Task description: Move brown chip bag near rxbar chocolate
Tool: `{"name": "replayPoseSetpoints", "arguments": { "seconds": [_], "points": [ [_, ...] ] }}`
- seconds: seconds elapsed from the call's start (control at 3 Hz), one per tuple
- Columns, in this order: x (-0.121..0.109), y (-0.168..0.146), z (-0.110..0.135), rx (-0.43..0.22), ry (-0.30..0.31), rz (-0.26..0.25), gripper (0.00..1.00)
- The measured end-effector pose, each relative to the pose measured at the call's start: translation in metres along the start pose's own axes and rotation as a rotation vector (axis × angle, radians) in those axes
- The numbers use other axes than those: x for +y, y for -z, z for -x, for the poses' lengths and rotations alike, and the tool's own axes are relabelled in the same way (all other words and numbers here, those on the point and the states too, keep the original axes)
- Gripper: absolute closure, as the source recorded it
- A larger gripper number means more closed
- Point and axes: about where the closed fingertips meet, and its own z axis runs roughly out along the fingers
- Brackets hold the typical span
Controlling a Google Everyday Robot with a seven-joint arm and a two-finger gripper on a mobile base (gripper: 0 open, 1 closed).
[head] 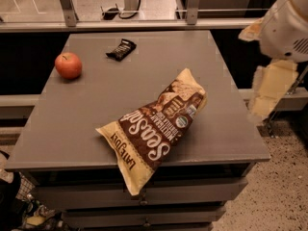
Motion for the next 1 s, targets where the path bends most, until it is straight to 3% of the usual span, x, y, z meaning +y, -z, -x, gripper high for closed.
{"name": "replayPoseSetpoints", "arguments": {
  "seconds": [0.33,0.67,1.0],
  "points": [
    [-0.001,-0.037,0.034,-0.053,0.110,0.090,0.00],
    [0.009,-0.059,0.059,-0.081,0.195,0.137,0.00],
    [0.024,-0.072,0.070,-0.095,0.234,0.154,0.00]
  ]
}}
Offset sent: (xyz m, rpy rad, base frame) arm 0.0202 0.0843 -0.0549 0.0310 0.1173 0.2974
